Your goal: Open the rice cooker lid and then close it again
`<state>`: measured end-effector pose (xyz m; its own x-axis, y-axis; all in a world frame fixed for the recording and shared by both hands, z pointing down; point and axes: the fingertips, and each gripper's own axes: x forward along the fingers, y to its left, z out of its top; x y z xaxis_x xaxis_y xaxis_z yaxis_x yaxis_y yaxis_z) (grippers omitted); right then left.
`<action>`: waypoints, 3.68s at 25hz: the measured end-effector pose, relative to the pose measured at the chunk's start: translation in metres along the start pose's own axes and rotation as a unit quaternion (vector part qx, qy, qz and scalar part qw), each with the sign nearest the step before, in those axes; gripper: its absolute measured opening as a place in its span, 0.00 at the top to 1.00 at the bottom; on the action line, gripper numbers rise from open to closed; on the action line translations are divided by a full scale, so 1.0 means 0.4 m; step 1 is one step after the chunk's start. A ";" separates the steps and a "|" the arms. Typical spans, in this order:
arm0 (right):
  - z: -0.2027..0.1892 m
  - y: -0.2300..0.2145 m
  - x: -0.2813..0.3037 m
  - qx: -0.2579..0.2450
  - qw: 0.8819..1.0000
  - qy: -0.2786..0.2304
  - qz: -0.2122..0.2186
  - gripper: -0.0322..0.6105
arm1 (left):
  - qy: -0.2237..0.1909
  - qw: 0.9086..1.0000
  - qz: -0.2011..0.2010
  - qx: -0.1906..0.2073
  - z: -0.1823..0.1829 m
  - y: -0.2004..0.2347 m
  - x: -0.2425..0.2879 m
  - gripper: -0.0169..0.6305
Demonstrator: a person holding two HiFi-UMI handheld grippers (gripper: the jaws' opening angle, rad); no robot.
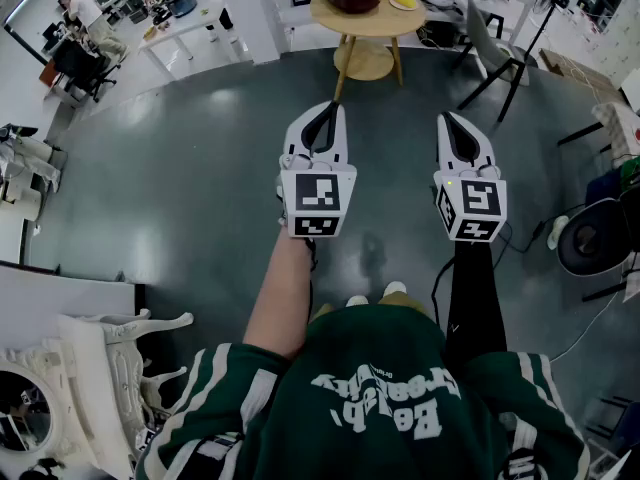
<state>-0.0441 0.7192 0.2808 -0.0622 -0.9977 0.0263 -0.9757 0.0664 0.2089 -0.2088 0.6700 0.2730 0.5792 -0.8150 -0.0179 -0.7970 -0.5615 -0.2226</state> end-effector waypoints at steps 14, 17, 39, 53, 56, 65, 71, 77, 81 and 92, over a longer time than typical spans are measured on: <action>-0.040 -0.019 0.085 0.017 1.000 -0.009 -0.018 0.84 | -0.002 1.000 0.003 -0.016 -0.049 0.044 0.049 0.95; -0.048 -0.035 0.135 0.017 1.000 -0.014 -0.011 0.77 | -0.004 1.000 -0.001 -0.018 -0.061 0.053 0.098 0.81; -0.142 -0.349 0.826 0.039 0.999 -0.009 0.019 0.72 | 0.020 1.000 -0.002 -0.014 -0.144 0.198 0.847 0.79; -0.193 -0.598 1.216 0.055 0.998 0.004 0.010 0.69 | 0.025 0.999 -0.021 -0.004 -0.168 0.250 1.317 0.79; -0.195 -0.623 1.273 0.056 0.998 0.003 0.010 0.69 | 0.025 0.999 -0.021 -0.005 -0.175 0.265 1.374 0.79; -0.221 -0.599 1.411 0.058 0.998 0.005 0.030 0.68 | 0.039 0.999 -0.015 -0.006 -0.238 0.332 1.461 0.79; -0.237 -0.582 1.555 0.053 0.998 0.003 0.036 0.68 | 0.039 0.999 -0.017 -0.012 -0.292 0.423 1.570 0.78; -0.227 -0.605 1.744 0.055 0.998 -0.002 0.020 0.67 | 0.025 0.999 -0.034 -0.009 -0.303 0.523 1.749 0.77; -0.205 -0.627 1.870 0.055 0.998 -0.004 0.007 0.67 | 0.027 0.999 -0.045 0.003 -0.304 0.594 1.855 0.77; -0.156 -0.649 2.189 0.041 0.999 -0.016 -0.012 0.67 | 0.023 0.997 -0.068 0.014 -0.338 0.770 2.116 0.76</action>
<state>0.1677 -0.1707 0.3105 -0.0436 -0.9990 -0.0100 -0.9909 0.0420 0.1277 0.0127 -0.2121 0.3210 0.6725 -0.7378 0.0582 -0.7066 -0.6634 -0.2463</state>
